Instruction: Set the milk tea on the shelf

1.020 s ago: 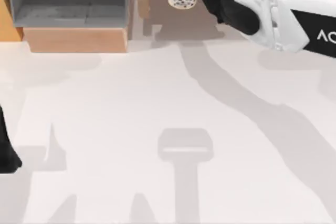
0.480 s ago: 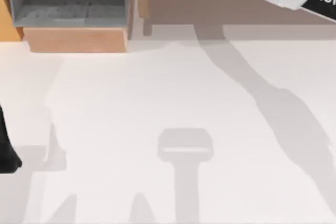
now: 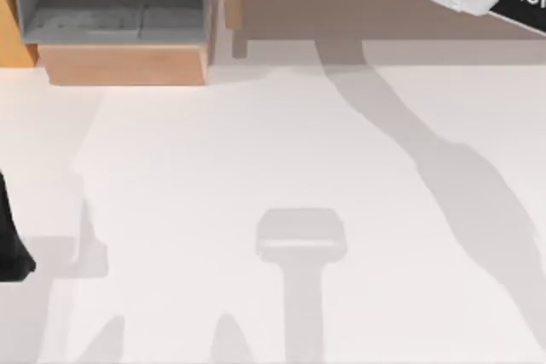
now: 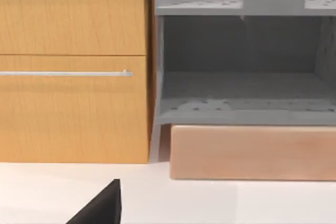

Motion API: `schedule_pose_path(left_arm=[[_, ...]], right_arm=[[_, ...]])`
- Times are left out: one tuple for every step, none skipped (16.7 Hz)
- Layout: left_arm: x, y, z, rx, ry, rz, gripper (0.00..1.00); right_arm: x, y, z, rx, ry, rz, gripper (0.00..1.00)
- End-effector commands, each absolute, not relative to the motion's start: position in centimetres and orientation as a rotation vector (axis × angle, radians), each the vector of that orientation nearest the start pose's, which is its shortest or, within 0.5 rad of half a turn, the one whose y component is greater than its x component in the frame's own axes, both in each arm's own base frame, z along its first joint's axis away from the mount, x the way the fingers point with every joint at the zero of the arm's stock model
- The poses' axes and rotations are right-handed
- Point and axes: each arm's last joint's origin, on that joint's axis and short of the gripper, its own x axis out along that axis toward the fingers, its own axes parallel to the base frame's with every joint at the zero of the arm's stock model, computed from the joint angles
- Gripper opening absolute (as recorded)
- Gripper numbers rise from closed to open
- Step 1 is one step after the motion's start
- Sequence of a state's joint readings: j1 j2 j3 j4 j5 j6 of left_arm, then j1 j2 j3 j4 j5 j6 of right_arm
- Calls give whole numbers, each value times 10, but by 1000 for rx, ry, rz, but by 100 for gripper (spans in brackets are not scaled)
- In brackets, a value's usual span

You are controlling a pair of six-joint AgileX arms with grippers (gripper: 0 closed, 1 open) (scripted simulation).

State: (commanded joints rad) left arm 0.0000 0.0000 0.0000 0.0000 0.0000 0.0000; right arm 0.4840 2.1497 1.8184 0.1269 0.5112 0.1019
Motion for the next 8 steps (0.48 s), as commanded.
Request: schedule_pose_path(left_arm=[[106,-1,160,0,0,0,100],[106,-1,160,0,0,0,100],[106,-1,160,0,0,0,100],[106,-1,160,0,0,0,100],[106,-1,160,0,0,0,100],[106,-1,160,0,0,0,100],[106,-1,160,0,0,0,100],[106,-1,160,0,0,0,100]], right_arm=[[459,232,279,-7,173,-13,38],[459,232,279,-7,173,-13,45],[459,232,279,-7,173,-13,53],[459,232,279,-7,173,-13,60],[459,232,279,-7,173,-13,68],[459,232,279,-7,173,-13,75],[459,232,279,-7,173,-13,83],[459,232,279,-7,173,-13,90]])
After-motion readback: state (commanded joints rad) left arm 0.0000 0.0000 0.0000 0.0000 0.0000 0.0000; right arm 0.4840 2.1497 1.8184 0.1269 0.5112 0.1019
